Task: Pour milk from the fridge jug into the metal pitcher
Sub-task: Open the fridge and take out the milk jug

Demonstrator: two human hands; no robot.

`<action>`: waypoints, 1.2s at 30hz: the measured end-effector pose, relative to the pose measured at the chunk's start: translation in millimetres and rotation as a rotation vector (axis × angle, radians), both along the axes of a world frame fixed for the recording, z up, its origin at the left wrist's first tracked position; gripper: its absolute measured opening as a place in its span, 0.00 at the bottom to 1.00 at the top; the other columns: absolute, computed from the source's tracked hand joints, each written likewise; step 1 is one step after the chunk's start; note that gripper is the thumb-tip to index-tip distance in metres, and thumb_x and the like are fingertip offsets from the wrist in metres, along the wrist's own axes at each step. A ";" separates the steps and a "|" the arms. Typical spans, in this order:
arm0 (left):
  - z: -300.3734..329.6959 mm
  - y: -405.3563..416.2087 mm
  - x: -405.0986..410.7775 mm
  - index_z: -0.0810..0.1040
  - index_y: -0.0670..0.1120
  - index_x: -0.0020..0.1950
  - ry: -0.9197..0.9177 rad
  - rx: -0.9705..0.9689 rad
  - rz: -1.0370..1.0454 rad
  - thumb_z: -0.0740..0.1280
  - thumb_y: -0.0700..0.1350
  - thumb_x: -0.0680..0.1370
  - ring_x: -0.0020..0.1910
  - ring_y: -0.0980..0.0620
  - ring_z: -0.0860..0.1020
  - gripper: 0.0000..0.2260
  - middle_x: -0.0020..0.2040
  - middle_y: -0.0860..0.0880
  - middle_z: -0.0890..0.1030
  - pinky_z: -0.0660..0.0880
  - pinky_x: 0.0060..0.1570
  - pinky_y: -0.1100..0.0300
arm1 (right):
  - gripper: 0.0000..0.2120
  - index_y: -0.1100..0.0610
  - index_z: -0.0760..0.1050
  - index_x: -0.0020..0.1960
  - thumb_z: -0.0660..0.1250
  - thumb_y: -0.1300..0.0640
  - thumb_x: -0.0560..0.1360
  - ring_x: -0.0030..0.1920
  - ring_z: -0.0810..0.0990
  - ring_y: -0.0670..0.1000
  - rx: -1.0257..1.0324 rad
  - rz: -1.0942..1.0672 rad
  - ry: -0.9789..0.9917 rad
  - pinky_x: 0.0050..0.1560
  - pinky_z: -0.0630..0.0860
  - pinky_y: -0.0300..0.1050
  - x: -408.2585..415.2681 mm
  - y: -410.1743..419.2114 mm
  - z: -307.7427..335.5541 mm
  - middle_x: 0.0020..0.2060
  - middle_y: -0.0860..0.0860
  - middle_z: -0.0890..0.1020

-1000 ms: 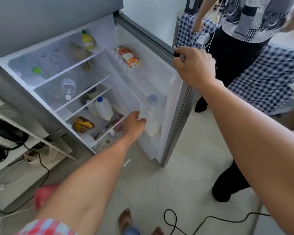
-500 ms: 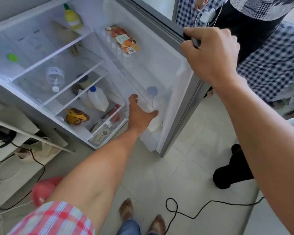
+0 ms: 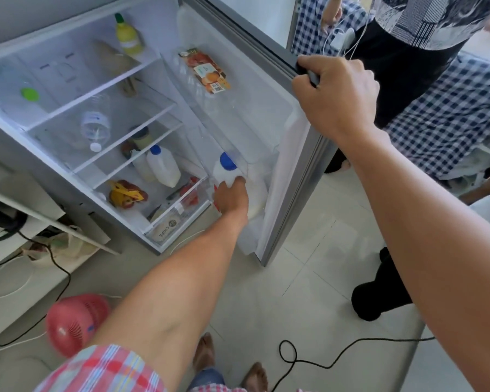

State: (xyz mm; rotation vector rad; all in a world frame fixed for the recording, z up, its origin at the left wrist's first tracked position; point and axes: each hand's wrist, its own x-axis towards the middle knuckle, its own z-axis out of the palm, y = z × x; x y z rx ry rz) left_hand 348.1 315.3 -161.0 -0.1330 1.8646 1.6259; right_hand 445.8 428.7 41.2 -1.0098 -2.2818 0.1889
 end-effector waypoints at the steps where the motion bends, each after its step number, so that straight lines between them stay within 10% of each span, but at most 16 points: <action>1: -1.6 -2.9 0.5 0.72 0.46 0.65 -0.040 0.025 0.059 0.69 0.44 0.76 0.59 0.44 0.78 0.18 0.63 0.46 0.77 0.77 0.54 0.53 | 0.13 0.57 0.76 0.46 0.56 0.51 0.73 0.34 0.74 0.59 0.001 -0.002 -0.007 0.38 0.64 0.47 0.1 -0.1 -0.3 0.32 0.55 0.78; 6: 3.6 -25.2 8.2 0.76 0.45 0.46 -0.179 0.136 0.201 0.69 0.38 0.75 0.41 0.48 0.76 0.04 0.41 0.50 0.77 0.72 0.38 0.59 | 0.15 0.56 0.79 0.49 0.56 0.51 0.74 0.37 0.78 0.61 0.029 0.015 -0.028 0.39 0.69 0.48 -0.9 -3.2 -1.9 0.37 0.55 0.82; 10: 16.6 -51.6 0.0 0.79 0.41 0.60 -0.202 0.208 0.274 0.68 0.39 0.71 0.40 0.48 0.79 0.17 0.42 0.48 0.79 0.76 0.38 0.55 | 0.16 0.55 0.80 0.52 0.56 0.52 0.75 0.39 0.80 0.62 0.038 0.028 -0.034 0.40 0.67 0.48 -3.2 -9.7 -3.5 0.39 0.55 0.83; 15: 45.7 -87.4 -14.1 0.78 0.43 0.46 -0.048 0.147 0.268 0.68 0.39 0.74 0.39 0.47 0.80 0.02 0.38 0.48 0.80 0.80 0.40 0.55 | 0.11 0.59 0.72 0.41 0.55 0.55 0.75 0.36 0.75 0.60 0.026 0.056 -0.049 0.32 0.61 0.46 -4.8 -22.0 -5.7 0.32 0.53 0.75; 22: 89.7 -148.4 -49.9 0.70 0.43 0.36 0.187 0.055 0.217 0.67 0.37 0.74 0.29 0.50 0.70 0.08 0.31 0.48 0.72 0.66 0.23 0.68 | 0.09 0.62 0.71 0.45 0.56 0.59 0.79 0.43 0.71 0.59 0.064 0.102 -0.049 0.39 0.63 0.48 -22.3 -60.7 -7.1 0.37 0.57 0.74; 28: 103.8 -200.2 -89.6 0.70 0.44 0.34 0.260 -0.025 0.226 0.67 0.39 0.69 0.32 0.49 0.68 0.08 0.34 0.47 0.72 0.64 0.32 0.59 | 0.09 0.60 0.69 0.39 0.57 0.56 0.75 0.32 0.70 0.58 0.013 0.215 0.025 0.37 0.66 0.49 -55.9 -112.9 -11.7 0.27 0.51 0.69; 36: 119.3 -265.0 -142.1 0.68 0.44 0.33 0.315 -0.017 0.255 0.67 0.42 0.64 0.34 0.47 0.65 0.08 0.33 0.46 0.69 0.61 0.33 0.57 | 0.31 0.56 0.69 0.72 0.55 0.34 0.80 0.51 0.80 0.61 -0.035 0.368 0.033 0.48 0.78 0.55 -125.6 -192.0 -26.9 0.51 0.54 0.79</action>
